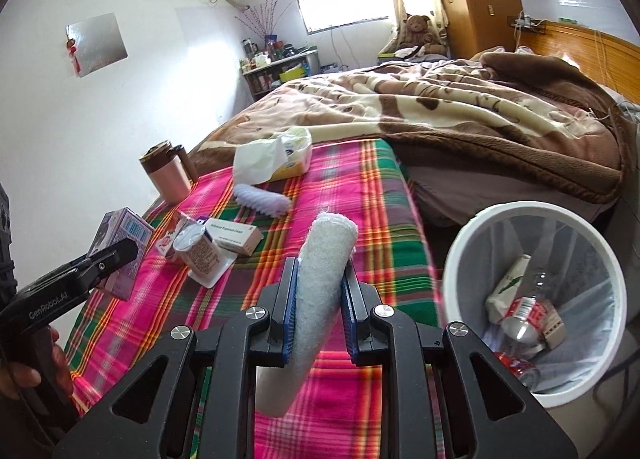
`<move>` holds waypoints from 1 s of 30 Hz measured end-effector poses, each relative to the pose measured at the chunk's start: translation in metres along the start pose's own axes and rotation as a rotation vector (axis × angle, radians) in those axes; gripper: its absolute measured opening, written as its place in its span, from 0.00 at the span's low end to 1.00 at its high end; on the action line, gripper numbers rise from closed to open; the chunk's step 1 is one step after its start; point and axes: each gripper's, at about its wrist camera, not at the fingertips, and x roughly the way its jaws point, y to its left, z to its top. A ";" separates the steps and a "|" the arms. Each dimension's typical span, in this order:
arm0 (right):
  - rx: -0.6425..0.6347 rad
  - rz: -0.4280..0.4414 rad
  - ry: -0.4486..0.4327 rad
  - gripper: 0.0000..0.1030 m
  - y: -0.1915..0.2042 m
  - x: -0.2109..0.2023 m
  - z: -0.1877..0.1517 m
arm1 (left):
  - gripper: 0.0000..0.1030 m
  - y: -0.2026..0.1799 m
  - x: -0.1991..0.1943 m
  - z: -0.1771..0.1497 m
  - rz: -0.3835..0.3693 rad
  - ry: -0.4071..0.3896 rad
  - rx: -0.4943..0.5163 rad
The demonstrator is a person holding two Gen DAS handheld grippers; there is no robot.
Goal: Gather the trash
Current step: 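Carry the carton with the left tool while the right tool carries the towel over the wastebasket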
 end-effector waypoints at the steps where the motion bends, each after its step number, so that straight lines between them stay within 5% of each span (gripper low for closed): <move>1: 0.004 -0.005 -0.006 0.20 -0.004 -0.003 0.000 | 0.57 -0.006 0.000 0.000 -0.008 -0.001 0.007; 30: 0.147 -0.266 -0.066 0.20 -0.137 -0.051 0.006 | 0.57 -0.183 0.049 -0.002 -0.317 0.060 0.220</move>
